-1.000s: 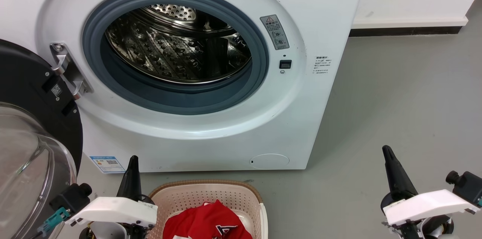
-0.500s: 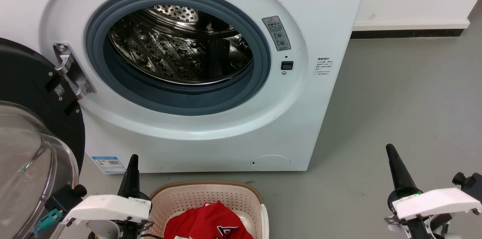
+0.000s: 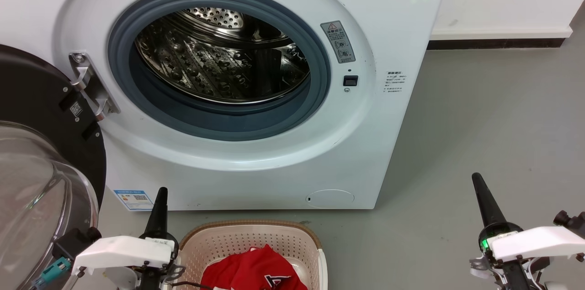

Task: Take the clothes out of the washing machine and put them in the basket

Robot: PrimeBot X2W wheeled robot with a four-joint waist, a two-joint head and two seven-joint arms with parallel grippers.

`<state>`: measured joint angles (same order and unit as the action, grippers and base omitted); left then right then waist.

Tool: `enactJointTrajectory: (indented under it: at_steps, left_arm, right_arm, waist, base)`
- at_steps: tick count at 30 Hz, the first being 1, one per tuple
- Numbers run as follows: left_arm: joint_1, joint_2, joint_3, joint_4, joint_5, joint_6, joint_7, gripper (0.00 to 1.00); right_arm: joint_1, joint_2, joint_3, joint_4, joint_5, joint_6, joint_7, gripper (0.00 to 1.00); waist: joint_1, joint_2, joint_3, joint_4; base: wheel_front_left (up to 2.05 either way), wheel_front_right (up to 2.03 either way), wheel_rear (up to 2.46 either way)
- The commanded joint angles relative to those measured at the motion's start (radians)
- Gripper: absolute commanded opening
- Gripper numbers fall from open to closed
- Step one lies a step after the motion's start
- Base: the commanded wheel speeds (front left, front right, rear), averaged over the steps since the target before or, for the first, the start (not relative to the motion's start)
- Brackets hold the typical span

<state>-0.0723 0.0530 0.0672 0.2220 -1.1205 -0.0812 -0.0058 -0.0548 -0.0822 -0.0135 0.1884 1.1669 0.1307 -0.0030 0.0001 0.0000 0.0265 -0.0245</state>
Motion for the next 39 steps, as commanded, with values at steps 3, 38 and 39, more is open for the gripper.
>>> enactJointTrajectory:
  at_steps: [3, 38, 39]
  left_arm:
    - [-0.025, 0.001, 0.007, -0.003, -0.045, -0.011, 0.011, 0.00]
    - [-0.038, -0.002, 0.036, 0.016, -0.359, -0.040, 0.090, 0.00]
    - [-0.039, -0.002, 0.037, 0.017, -0.367, -0.041, 0.092, 0.00]
  right_arm:
    - [-0.025, -0.006, -0.006, -0.001, 0.047, 0.000, 0.006, 0.00]
    - [-0.048, 0.000, -0.044, 0.039, 0.352, 0.000, 0.062, 0.00]
    - [-0.049, 0.000, -0.045, 0.040, 0.359, 0.000, 0.064, 0.00]
  waist:
    - [-0.0001, 0.0000, -0.001, 0.001]
    - [-0.0001, 0.0000, -0.016, 0.016]
    - [-0.0001, 0.0000, -0.016, 0.017]
  base:
    - [0.00, 0.00, 0.00]
    - [0.00, 0.00, 0.00]
    - [0.00, 0.00, 0.00]
